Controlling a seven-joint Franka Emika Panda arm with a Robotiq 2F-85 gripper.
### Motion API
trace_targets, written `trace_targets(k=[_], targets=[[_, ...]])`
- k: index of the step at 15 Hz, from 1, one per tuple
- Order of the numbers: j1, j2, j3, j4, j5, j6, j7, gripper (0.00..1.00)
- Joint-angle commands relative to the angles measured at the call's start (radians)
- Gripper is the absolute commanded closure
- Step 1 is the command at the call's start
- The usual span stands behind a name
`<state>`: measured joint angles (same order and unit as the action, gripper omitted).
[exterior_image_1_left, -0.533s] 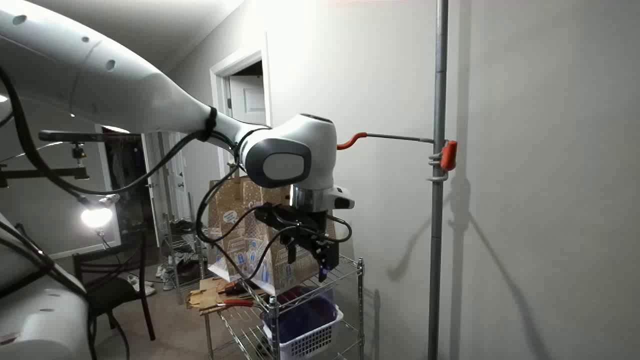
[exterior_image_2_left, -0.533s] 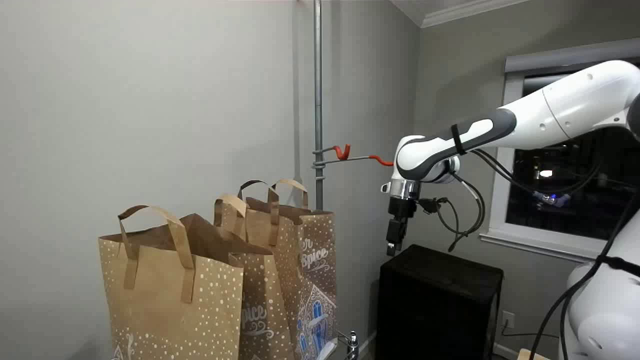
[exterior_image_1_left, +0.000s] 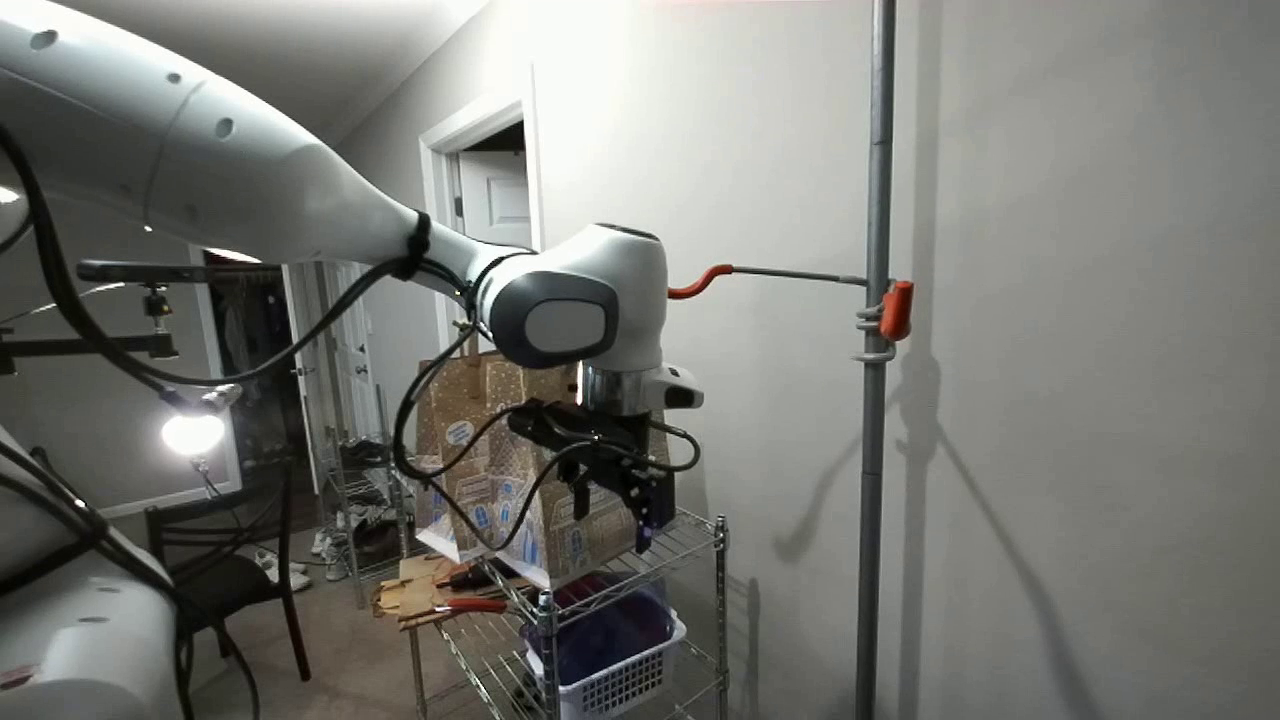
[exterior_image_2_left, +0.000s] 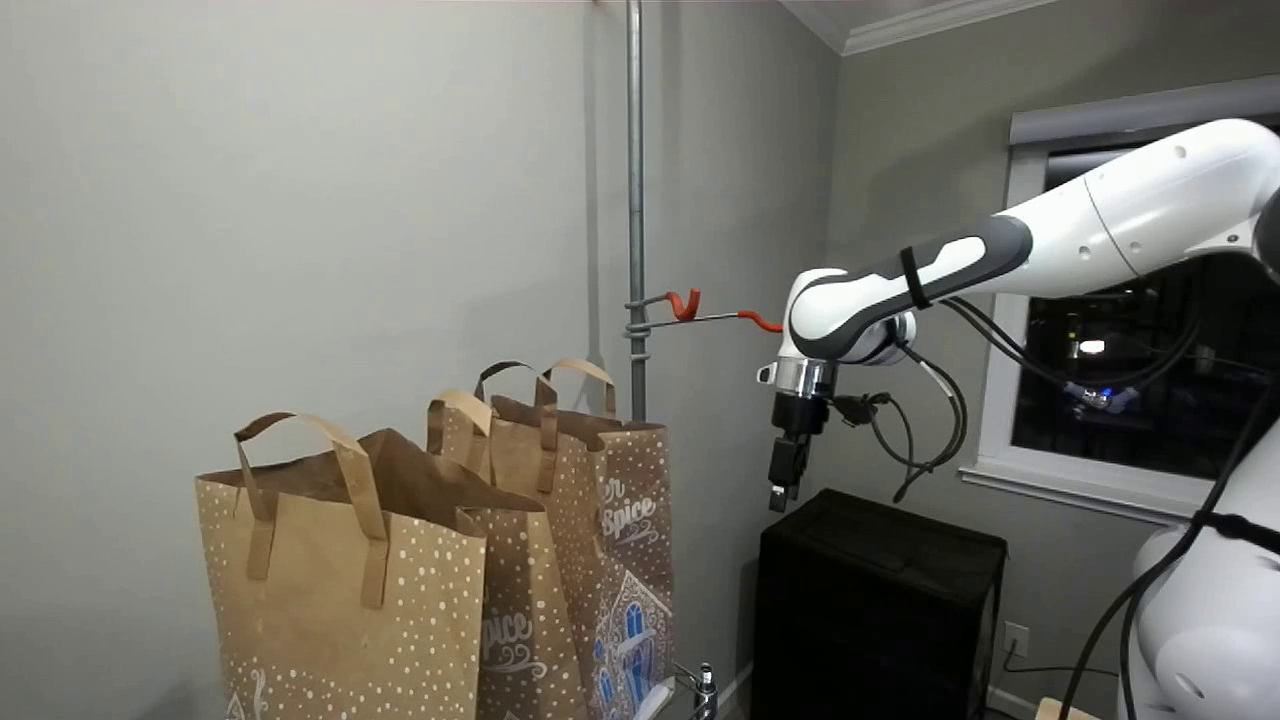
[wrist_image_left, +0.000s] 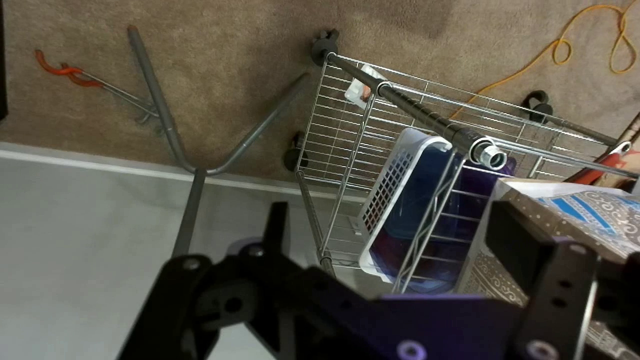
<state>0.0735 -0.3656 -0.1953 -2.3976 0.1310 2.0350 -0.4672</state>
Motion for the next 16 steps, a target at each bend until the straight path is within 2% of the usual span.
trace_targets(k=[1, 6, 10, 13, 16], targets=[[0.049, -0.004, 0.111, 0.082, 0.0, -0.008, 0.011, 0.0], [0.136, 0.035, 0.246, 0.251, -0.024, -0.033, 0.008, 0.0], [0.143, 0.047, 0.324, 0.344, -0.11, -0.049, 0.068, 0.0], [0.146, 0.065, 0.347, 0.402, -0.155, -0.04, 0.095, 0.0], [0.145, 0.087, 0.345, 0.456, -0.153, -0.033, 0.089, 0.0]])
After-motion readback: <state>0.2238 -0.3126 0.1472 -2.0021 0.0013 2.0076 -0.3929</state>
